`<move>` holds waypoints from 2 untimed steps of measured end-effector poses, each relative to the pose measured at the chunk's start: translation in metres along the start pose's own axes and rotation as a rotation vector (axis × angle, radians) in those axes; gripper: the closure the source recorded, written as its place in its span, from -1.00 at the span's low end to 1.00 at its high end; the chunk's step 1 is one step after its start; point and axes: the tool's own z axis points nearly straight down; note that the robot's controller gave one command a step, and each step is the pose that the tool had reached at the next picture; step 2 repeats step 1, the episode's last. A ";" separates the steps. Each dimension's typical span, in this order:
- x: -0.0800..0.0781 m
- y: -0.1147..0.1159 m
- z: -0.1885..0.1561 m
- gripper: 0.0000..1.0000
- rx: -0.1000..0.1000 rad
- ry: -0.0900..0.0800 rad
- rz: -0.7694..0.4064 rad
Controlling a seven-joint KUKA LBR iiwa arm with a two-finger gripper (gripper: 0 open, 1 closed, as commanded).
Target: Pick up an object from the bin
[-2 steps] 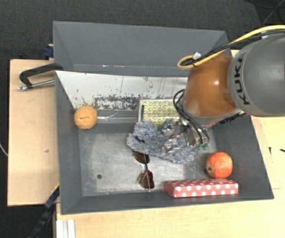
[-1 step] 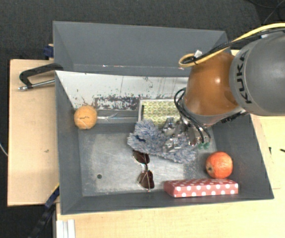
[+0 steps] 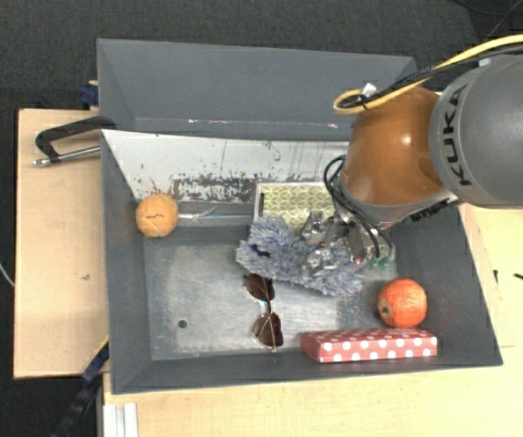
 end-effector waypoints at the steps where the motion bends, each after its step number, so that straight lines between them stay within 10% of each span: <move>1: -0.002 0.000 -0.016 1.00 0.000 -0.007 0.000; 2: -0.002 0.000 -0.016 1.00 0.000 -0.007 0.000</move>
Offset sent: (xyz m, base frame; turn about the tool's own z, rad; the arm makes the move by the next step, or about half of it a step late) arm -0.0001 0.0000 0.0007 0.0000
